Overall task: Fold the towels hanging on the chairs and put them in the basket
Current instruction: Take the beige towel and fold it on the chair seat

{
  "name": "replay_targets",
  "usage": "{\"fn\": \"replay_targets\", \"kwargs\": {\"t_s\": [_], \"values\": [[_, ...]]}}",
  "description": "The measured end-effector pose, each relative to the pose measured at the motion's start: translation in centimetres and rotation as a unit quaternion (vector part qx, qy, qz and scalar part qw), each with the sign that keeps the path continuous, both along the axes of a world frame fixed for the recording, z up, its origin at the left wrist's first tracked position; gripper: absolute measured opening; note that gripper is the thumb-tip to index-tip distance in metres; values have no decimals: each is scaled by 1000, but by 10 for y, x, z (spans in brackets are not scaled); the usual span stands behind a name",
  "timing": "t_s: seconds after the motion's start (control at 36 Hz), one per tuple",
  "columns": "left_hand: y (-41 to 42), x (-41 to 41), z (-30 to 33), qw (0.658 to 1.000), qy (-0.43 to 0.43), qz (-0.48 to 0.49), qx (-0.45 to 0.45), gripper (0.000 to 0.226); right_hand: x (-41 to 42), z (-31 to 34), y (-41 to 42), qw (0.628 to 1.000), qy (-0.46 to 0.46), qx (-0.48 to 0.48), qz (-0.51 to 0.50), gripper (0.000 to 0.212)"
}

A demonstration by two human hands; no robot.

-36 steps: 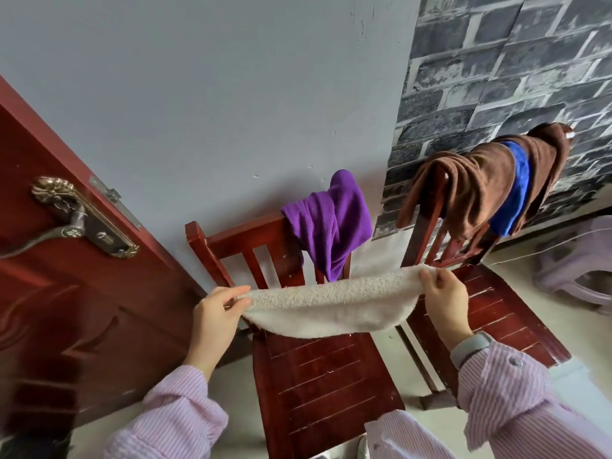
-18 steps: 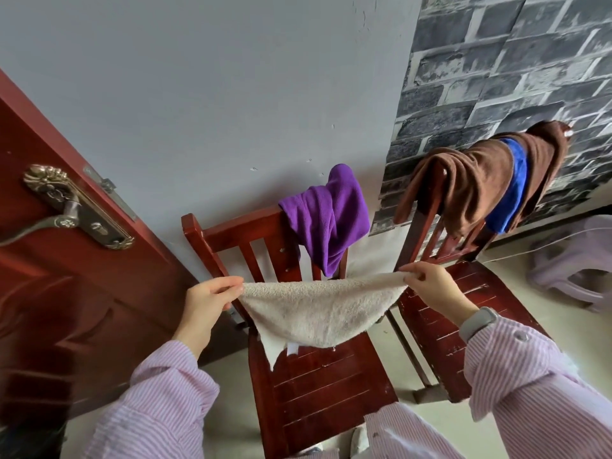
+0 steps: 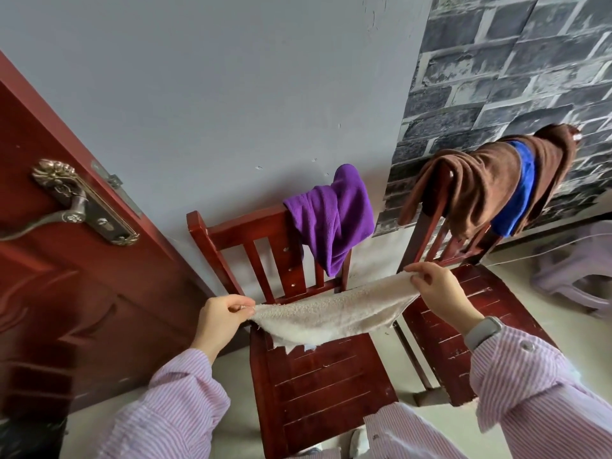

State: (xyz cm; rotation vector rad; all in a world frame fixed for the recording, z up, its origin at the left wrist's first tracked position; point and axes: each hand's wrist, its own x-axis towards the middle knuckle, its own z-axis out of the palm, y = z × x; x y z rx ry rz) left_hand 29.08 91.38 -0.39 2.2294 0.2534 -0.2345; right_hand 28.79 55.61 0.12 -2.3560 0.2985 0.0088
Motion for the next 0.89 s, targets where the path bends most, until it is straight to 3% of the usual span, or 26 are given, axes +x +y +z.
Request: {"fn": "replay_targets", "kwargs": {"t_s": [0.11,0.33,0.56,0.67,0.89], "values": [[-6,-1,-2,998,-42,26,-25,13,-3,-1,0,1000,-3,-11,-2,27],[-10,-5,-6,997,27,5,-78,28,-3,-10,2,999,-27,-24,-21,26],[-3,-8,-10,993,-66,-20,97,9,-7,-20,-5,999,-11,-51,-8,19],[-2,-4,-12,983,-105,-22,149,12,-3,-27,-5,997,0,-80,-10,21],[-2,23,-19,984,-144,58,92,3,28,-39,15,993,-58,-102,-33,20]]}}
